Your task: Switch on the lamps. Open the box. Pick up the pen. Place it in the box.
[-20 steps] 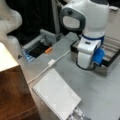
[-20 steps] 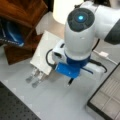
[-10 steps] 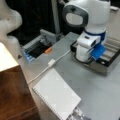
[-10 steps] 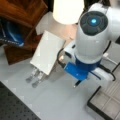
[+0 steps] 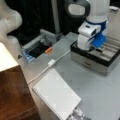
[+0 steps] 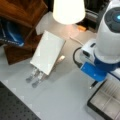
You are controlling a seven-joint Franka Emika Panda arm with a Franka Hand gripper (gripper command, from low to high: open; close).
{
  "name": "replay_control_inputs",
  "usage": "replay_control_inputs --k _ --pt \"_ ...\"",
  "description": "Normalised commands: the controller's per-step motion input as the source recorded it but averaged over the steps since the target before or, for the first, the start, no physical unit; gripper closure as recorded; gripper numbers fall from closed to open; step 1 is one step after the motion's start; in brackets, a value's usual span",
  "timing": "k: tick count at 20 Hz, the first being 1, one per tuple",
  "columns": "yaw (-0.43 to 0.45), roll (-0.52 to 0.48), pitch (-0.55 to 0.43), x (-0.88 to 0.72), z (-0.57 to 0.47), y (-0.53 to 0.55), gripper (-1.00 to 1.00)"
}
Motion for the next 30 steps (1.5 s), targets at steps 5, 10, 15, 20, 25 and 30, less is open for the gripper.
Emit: replay_control_inputs --k 5,10,15,20,25,30 --pt "-0.126 0.136 -0.034 -0.21 -0.12 0.41 1.0" --pt "-0.114 0.146 -0.057 -0.11 -0.21 0.27 1.0" --pt "-0.142 0.138 -0.058 -0.08 -0.17 0.08 1.0" --pt "-0.144 0.159 -0.065 -0.1 -0.17 -0.04 1.0" --pt "-0.122 0.164 -0.081 -0.1 -0.2 -0.07 1.0" --pt "-0.107 0.111 -0.066 -0.06 -0.24 -0.06 1.0"
